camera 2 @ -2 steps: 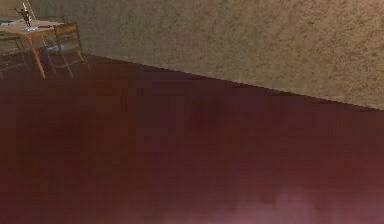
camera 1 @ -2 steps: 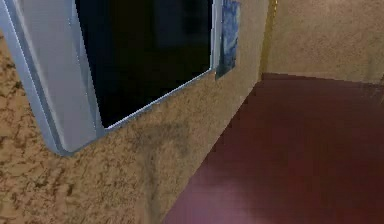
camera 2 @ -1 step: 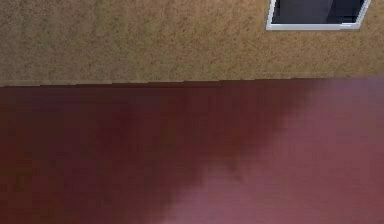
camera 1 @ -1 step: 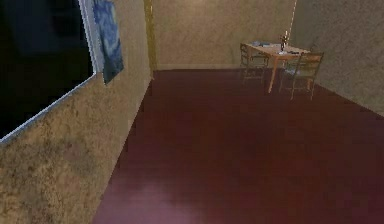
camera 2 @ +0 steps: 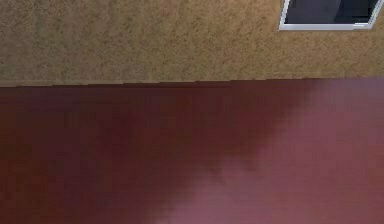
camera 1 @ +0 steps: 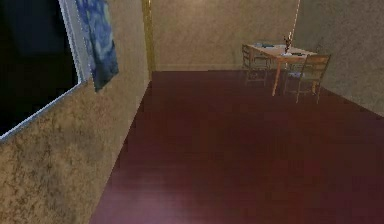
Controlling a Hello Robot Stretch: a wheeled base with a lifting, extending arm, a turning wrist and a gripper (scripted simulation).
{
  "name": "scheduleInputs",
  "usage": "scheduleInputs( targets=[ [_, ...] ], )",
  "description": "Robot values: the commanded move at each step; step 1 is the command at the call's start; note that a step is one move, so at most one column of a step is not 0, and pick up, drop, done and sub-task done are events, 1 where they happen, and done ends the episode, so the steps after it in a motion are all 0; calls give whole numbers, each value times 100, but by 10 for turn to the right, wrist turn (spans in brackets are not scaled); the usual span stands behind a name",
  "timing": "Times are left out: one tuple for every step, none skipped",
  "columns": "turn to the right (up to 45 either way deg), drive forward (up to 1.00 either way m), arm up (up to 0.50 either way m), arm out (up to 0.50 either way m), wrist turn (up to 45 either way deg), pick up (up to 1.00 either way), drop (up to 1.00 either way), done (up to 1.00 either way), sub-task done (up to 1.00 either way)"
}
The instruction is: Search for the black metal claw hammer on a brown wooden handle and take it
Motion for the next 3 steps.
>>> scheduleInputs(
  targets=[
    [450, 0, 0, 0, 0, 0, 0, 0, 0],
    [390, 0, 0, 0, 0, 0, 0, 0, 0],
    [0, 5, 0, 0, 0, 0, 0, 0, 0]
  ],
)
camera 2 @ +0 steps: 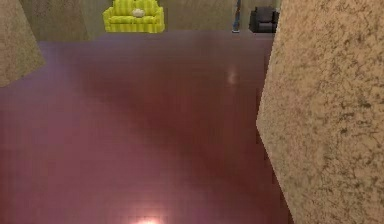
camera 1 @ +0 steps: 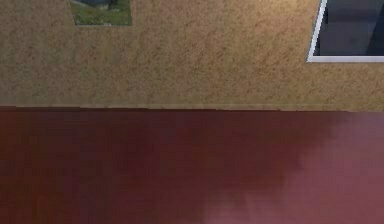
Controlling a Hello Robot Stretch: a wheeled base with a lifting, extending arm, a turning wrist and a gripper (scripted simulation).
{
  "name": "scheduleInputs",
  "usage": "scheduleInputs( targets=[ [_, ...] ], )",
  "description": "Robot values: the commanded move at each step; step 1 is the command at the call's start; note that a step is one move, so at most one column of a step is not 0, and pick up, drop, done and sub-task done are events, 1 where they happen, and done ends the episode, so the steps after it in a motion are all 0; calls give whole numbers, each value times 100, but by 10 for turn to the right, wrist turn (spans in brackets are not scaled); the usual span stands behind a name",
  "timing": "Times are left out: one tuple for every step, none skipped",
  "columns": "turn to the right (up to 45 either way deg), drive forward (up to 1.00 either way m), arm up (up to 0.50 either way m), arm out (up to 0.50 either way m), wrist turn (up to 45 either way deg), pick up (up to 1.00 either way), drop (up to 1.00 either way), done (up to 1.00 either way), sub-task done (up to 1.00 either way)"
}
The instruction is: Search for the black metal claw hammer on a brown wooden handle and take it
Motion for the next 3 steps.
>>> scheduleInputs(
  targets=[
    [-450, 0, 0, 0, 0, 0, 0, 0, 0],
    [-420, 0, 0, 0, 0, 0, 0, 0, 0],
    [0, 100, 0, 0, 0, 0, 0, 0, 0]
  ],
)
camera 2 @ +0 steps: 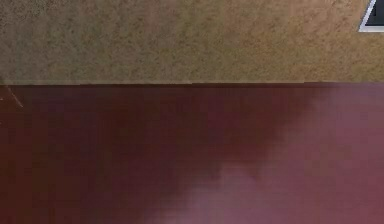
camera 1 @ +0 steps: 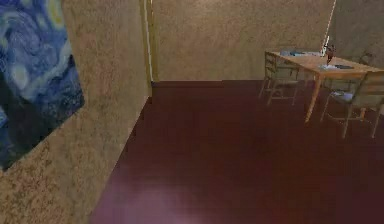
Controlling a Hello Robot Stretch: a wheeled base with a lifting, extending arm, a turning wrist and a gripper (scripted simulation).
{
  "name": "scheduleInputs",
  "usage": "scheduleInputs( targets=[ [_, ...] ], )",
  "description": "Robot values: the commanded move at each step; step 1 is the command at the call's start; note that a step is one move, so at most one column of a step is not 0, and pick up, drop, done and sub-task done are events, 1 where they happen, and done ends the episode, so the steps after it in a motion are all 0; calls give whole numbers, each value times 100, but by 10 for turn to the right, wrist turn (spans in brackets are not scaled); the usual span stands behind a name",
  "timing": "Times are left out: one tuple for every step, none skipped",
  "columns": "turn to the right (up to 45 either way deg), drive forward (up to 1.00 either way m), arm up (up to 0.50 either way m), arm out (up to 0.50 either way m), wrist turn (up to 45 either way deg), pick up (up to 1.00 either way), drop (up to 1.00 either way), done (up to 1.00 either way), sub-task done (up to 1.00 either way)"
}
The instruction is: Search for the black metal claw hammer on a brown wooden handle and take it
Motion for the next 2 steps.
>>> scheduleInputs(
  targets=[
    [0, 65, 0, 0, 0, 0, 0, 0, 0],
    [-60, 0, 0, 0, 0, 0, 0, 0, 0]
  ],
)
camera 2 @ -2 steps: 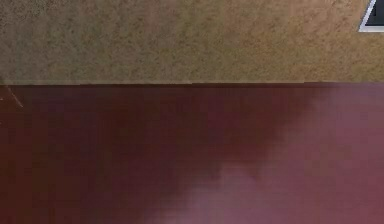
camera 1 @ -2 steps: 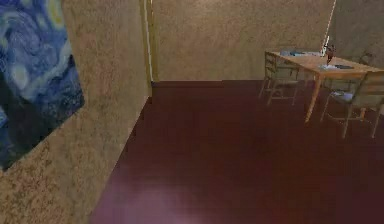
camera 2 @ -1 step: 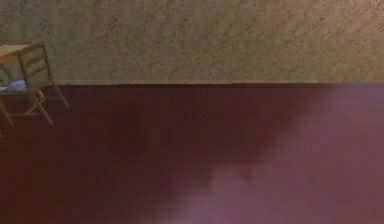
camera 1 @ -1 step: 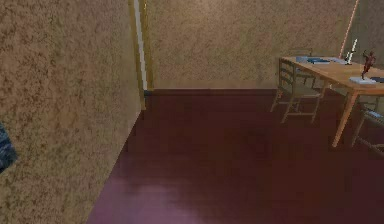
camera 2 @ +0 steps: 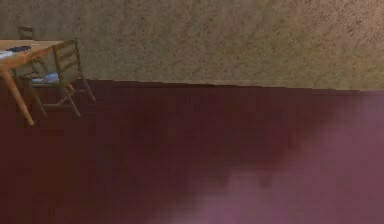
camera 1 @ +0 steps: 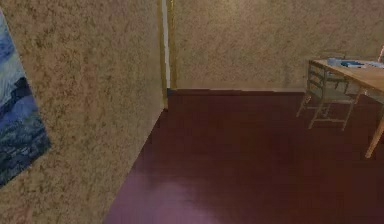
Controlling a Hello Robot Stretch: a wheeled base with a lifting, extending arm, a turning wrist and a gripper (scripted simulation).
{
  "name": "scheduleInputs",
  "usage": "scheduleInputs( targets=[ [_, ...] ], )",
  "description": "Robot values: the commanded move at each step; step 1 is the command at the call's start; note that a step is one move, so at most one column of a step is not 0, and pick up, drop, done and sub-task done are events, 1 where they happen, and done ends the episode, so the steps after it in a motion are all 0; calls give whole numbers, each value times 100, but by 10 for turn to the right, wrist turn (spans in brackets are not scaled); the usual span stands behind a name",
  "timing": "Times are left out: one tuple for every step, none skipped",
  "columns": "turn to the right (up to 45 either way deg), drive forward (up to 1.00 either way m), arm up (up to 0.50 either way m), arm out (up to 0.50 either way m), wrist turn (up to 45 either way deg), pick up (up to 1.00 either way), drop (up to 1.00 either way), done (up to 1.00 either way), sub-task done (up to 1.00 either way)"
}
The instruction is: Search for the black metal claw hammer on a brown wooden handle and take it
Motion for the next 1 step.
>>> scheduleInputs(
  targets=[
    [0, 100, 0, 0, 0, 0, 0, 0, 0]
  ],
)
